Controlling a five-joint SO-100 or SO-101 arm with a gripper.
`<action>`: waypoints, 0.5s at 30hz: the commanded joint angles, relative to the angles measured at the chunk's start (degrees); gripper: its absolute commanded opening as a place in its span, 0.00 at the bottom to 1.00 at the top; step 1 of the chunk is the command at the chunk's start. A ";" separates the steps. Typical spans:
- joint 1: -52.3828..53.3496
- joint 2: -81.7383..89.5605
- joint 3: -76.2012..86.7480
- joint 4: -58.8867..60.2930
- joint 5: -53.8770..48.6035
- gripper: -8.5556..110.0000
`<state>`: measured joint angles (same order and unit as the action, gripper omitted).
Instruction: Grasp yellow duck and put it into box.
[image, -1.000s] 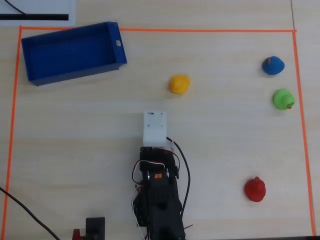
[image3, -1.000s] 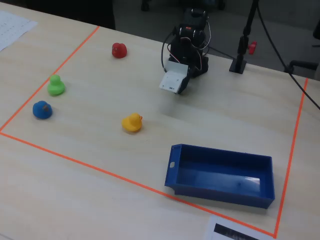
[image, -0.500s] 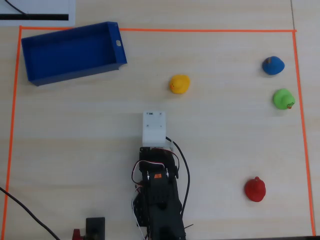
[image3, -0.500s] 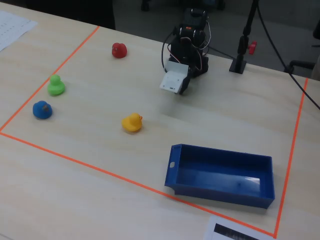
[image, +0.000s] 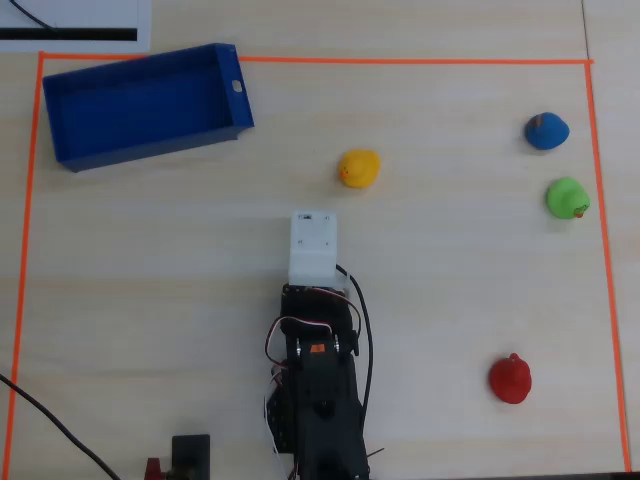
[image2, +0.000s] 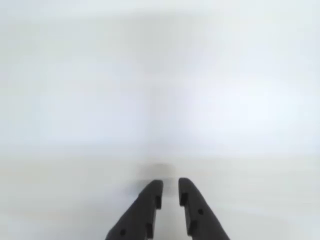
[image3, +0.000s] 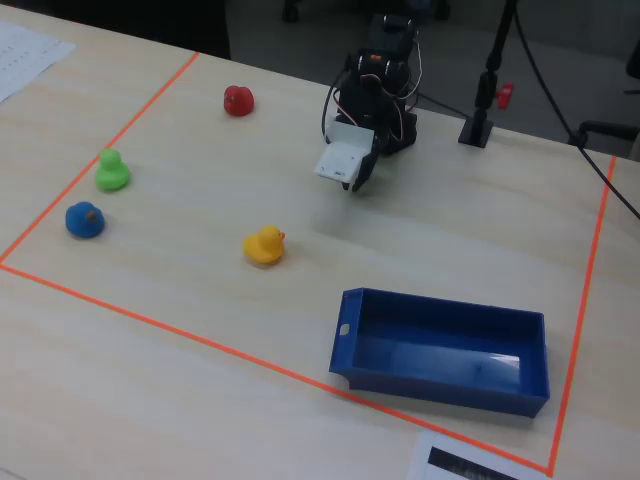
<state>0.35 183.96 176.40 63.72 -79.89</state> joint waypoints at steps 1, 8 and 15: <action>1.58 -15.91 -12.74 -14.85 1.14 0.07; 4.66 -46.41 -39.02 -30.15 8.09 0.13; 7.56 -64.51 -50.27 -39.99 8.17 0.16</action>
<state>6.86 127.09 133.24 27.42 -71.81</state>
